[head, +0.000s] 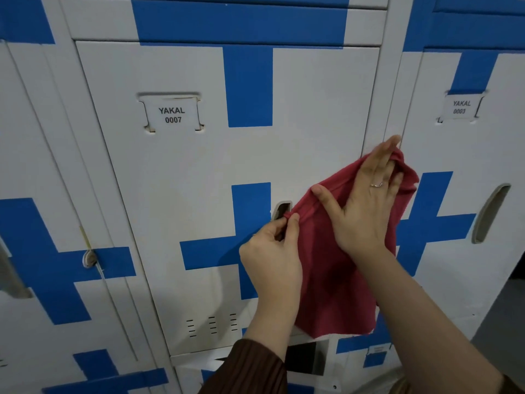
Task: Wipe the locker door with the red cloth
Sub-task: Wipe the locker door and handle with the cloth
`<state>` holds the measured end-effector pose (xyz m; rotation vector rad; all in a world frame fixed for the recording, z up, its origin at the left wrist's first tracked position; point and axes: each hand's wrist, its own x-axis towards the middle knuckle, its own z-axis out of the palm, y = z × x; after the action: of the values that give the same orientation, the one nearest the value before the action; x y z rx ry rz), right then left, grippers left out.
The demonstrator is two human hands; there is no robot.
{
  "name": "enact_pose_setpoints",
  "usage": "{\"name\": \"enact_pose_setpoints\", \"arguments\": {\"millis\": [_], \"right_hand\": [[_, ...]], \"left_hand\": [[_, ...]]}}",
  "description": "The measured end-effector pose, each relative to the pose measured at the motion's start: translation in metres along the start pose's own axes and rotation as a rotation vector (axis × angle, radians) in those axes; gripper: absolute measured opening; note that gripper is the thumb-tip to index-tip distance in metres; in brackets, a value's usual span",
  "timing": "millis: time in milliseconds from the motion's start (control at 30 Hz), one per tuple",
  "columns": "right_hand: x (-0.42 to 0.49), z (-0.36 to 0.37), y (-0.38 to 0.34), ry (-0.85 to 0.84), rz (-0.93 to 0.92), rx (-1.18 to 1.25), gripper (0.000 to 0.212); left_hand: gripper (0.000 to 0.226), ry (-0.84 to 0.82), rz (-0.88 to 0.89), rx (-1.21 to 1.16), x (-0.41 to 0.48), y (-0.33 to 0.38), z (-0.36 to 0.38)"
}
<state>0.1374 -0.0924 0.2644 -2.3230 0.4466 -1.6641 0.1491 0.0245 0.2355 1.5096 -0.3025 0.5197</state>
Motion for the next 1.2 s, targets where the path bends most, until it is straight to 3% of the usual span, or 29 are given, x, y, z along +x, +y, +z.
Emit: {"name": "enact_pose_setpoints", "arguments": {"millis": [100,267,400,767,900,1033,1200], "right_hand": [[0.008,-0.002,0.001,0.07,-0.057,0.082,0.083],[0.002,-0.003,0.033,0.336,-0.104,0.317,0.038],[0.002,-0.006,0.037,0.415,-0.132,0.257,0.027],[-0.017,0.006,0.03,0.455,-0.008,-0.057,0.033],[-0.021,0.011,0.016,0.306,0.028,0.151,0.043],[-0.007,0.014,0.008,0.295,0.084,0.168,0.039],[-0.005,0.01,0.014,0.215,0.08,0.15,0.077]], "left_hand": [[0.016,0.014,-0.016,-0.044,0.002,0.003,0.001],[0.015,0.017,-0.022,-0.078,0.005,0.002,0.004],[0.016,0.033,-0.011,-0.079,0.004,0.001,0.006],[0.016,0.094,0.096,-0.073,0.004,-0.003,0.01],[0.015,0.093,0.07,-0.078,-0.001,-0.009,0.008],[0.015,0.103,0.042,-0.101,-0.003,-0.01,0.008],[0.014,0.11,0.06,-0.135,0.006,-0.005,0.012]]}}
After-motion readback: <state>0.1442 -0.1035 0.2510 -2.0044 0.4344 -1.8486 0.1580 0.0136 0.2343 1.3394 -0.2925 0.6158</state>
